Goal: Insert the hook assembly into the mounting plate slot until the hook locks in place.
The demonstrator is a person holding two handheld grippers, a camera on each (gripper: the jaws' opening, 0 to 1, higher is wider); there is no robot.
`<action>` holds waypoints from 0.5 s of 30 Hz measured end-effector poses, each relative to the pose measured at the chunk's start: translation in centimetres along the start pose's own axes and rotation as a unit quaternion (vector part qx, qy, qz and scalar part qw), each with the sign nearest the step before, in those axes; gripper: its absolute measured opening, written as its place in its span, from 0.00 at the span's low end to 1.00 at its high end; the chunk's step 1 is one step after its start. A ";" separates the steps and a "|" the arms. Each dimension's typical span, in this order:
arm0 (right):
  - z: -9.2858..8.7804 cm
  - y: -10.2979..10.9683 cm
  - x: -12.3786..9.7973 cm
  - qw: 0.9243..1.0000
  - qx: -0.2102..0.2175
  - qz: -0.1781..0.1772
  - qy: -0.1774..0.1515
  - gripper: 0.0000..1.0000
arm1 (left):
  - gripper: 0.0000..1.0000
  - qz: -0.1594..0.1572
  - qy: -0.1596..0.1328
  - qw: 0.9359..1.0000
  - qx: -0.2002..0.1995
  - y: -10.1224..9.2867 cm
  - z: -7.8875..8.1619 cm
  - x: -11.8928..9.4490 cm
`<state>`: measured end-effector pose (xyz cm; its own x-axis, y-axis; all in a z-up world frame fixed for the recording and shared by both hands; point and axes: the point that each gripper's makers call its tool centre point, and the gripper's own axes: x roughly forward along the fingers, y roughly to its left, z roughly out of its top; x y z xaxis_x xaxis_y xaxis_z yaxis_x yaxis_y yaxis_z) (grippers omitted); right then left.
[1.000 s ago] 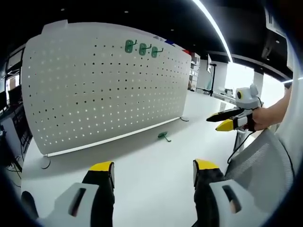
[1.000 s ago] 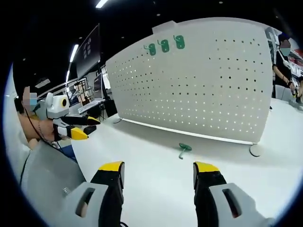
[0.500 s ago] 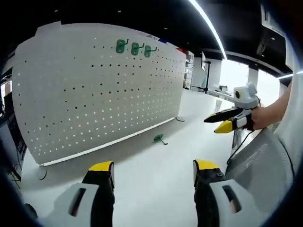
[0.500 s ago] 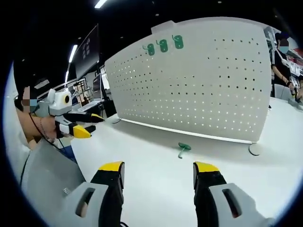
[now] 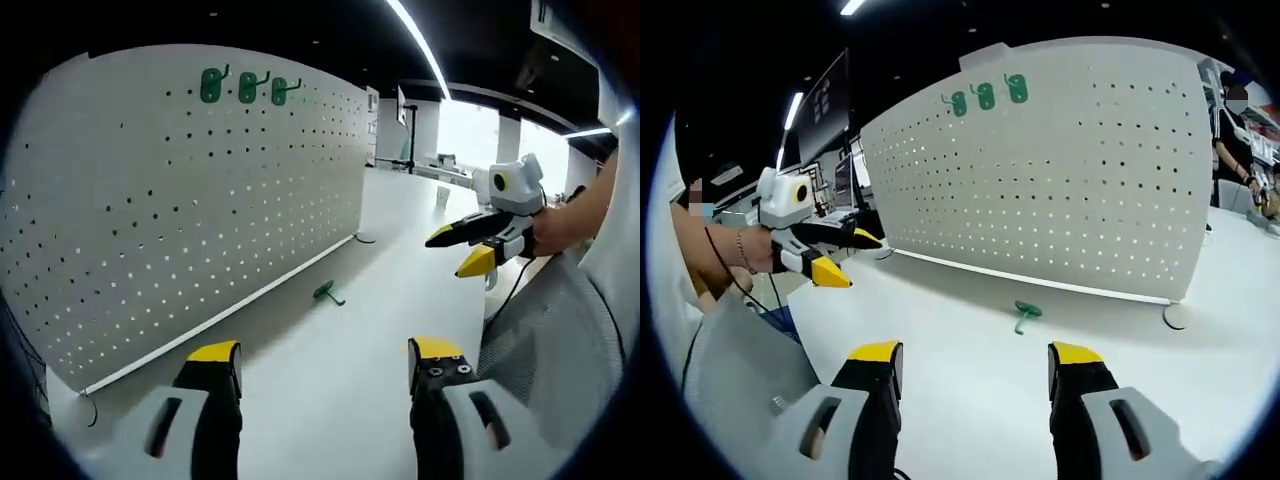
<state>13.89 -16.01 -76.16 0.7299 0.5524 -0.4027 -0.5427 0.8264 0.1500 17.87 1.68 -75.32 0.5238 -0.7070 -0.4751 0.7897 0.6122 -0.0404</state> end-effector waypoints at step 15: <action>-0.2 -0.3 0.0 1.000 0.000 -0.007 0.005 0.56 | 0.69 -0.045 0.045 0.997 0.043 0.4 0.6 3.0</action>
<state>13.94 -16.29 -76.37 0.7337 0.5394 -0.4132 -0.5323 0.8343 0.1438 19.96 -0.40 -76.26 0.4212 -0.7207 -0.5506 0.8592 0.5115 -0.0122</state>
